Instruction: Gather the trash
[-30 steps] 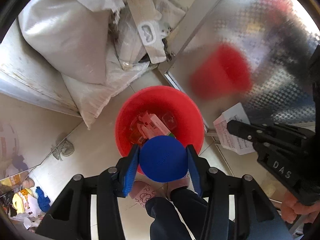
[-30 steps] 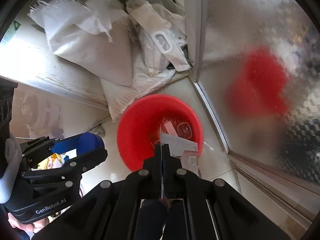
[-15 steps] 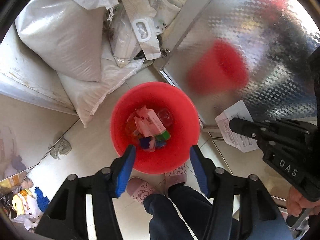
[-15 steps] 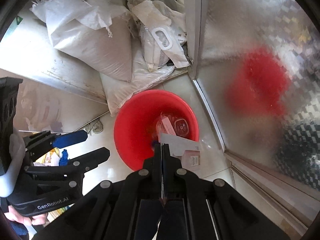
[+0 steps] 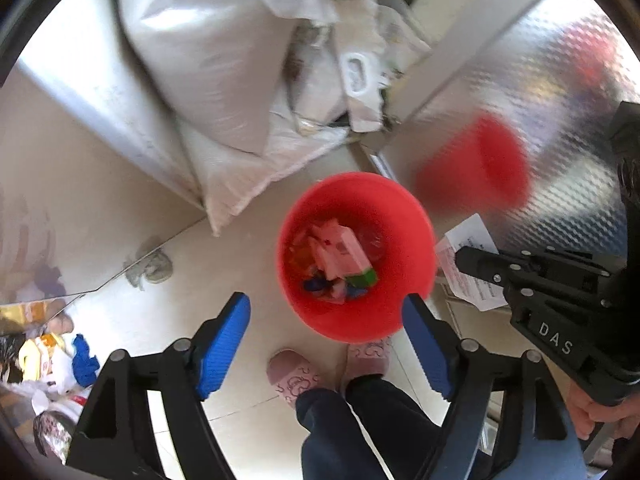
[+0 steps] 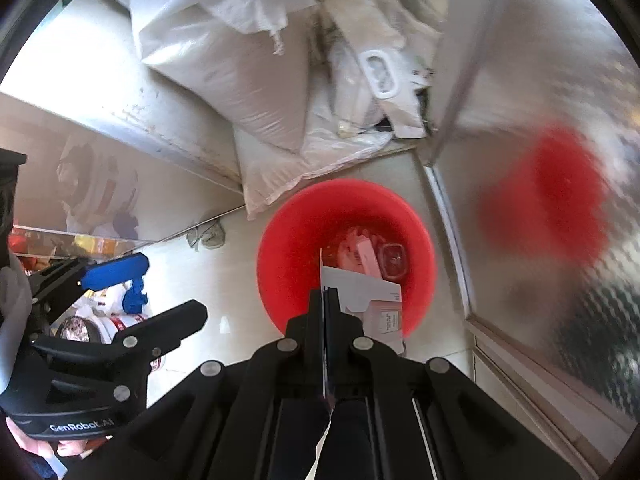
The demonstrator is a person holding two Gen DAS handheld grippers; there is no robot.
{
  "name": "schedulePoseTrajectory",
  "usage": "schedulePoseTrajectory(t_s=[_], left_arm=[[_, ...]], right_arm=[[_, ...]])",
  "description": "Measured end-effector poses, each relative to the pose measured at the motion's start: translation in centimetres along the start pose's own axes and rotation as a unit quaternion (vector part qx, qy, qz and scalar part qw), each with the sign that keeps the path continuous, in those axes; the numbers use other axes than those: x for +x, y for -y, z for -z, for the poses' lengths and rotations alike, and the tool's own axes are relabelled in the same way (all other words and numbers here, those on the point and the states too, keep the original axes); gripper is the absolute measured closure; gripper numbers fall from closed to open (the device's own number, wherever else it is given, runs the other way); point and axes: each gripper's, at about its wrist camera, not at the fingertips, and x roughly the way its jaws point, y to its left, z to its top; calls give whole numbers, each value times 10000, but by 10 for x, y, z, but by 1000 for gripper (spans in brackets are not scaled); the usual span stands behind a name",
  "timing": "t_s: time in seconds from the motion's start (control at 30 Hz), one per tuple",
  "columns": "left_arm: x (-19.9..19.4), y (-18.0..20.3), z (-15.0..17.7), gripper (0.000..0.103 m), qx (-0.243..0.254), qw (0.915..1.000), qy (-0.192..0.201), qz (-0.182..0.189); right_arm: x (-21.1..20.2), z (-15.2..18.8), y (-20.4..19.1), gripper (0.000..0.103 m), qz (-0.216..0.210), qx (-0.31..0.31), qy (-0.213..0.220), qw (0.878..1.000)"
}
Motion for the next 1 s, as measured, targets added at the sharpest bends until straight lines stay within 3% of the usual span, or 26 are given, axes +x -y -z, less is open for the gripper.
schedulePoseTrajectory(t_s=[0.3,0.37,0.47,0.53,0.6,0.73,1.0], left_arm=[[4,-16,3,22,-145,9987,-111,-468],[2,-18,4,20,-144,9976,-166,-654],[-3,-19,6,19,-175,9963,-117,-828],[-8,-23,8,18,-229,9966,-70,-792],[-15,-25,10,18,-279,9971,-7,-706],[-39,-25,15,18,-244,9975,188,-630],[-153,-18,33,18,-228,9951,825,-499]], right_arm=[[25,-2,-7,102,59,-520,-261,9983],[31,-1,-9,98,67,-577,-346,9977],[32,-1,-13,83,33,-569,-436,9974],[25,-2,-15,64,74,-542,-393,9977],[17,-2,-19,59,170,-556,-326,9978],[-8,-1,-33,47,467,-452,-130,9978],[-117,19,-81,41,923,-249,423,9945]])
